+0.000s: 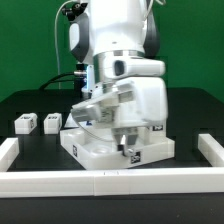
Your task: Assemble square table
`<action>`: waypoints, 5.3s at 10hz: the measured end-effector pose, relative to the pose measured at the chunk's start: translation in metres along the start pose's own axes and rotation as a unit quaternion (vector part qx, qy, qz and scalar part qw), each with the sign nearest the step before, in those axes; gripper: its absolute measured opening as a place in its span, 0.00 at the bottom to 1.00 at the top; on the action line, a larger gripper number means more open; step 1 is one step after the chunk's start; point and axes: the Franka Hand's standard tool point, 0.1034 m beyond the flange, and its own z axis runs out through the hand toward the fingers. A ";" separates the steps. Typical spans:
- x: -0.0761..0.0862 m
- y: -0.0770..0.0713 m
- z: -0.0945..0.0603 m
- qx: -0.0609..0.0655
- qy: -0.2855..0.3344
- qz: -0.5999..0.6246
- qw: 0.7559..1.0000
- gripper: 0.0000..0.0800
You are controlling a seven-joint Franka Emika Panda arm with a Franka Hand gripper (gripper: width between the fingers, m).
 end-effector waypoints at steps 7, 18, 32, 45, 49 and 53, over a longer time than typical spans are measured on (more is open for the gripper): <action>0.016 0.006 0.001 -0.002 0.004 -0.269 0.963 0.10; 0.064 0.023 0.000 -0.013 0.010 -0.414 0.910 0.09; 0.112 0.057 0.006 0.014 0.006 -0.535 0.845 0.08; 0.084 0.069 -0.021 0.039 -0.031 -0.498 0.866 0.81; 0.063 0.075 -0.051 -0.008 -0.042 -0.472 0.880 0.81; 0.044 0.061 -0.025 0.071 -0.028 -0.567 0.820 0.81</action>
Offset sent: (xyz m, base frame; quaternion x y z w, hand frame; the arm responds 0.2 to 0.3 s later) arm 0.0000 0.0000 0.0000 0.0000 0.0000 -0.1938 0.9810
